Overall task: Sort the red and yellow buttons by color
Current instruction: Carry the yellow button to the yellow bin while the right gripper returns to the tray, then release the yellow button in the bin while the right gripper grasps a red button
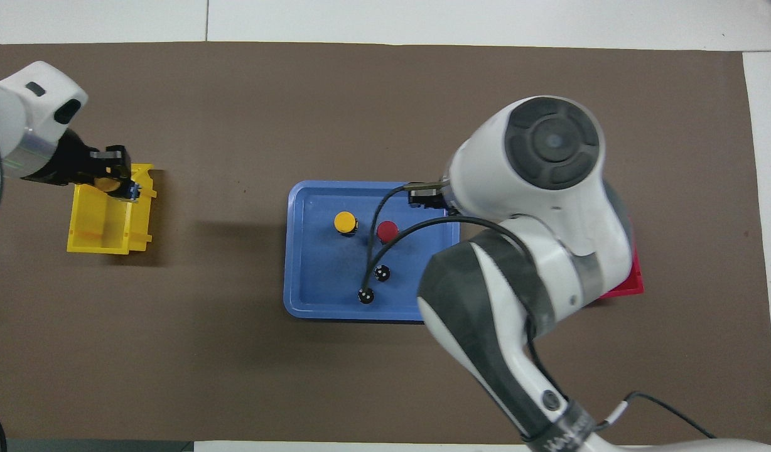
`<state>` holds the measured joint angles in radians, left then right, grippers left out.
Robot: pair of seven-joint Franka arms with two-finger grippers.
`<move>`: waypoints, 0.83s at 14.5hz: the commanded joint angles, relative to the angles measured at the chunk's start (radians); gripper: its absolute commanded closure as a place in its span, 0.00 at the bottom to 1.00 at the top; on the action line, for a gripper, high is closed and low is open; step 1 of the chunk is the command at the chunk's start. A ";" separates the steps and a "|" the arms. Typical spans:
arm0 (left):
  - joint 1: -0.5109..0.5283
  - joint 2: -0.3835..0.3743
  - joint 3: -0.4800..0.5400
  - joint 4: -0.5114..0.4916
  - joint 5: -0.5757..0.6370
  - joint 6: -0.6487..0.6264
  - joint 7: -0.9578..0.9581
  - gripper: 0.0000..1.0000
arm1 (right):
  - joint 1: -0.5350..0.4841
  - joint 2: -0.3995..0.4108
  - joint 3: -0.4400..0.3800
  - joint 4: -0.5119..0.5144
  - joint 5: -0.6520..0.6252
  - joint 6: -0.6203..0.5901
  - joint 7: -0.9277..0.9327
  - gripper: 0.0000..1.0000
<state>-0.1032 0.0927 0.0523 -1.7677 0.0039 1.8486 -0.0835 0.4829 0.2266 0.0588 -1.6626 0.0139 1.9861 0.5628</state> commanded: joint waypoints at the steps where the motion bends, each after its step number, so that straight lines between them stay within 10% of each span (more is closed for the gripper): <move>1: 0.075 -0.034 -0.012 -0.116 -0.013 0.130 0.083 0.99 | 0.038 0.101 -0.005 0.043 -0.009 0.066 0.083 0.37; 12: 0.134 -0.036 -0.012 -0.487 -0.013 0.538 0.125 0.91 | 0.088 0.157 -0.005 -0.100 -0.049 0.230 0.126 0.40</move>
<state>0.0163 0.0891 0.0502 -2.1858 0.0037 2.3274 0.0208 0.5714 0.4099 0.0554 -1.7193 -0.0203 2.1981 0.6661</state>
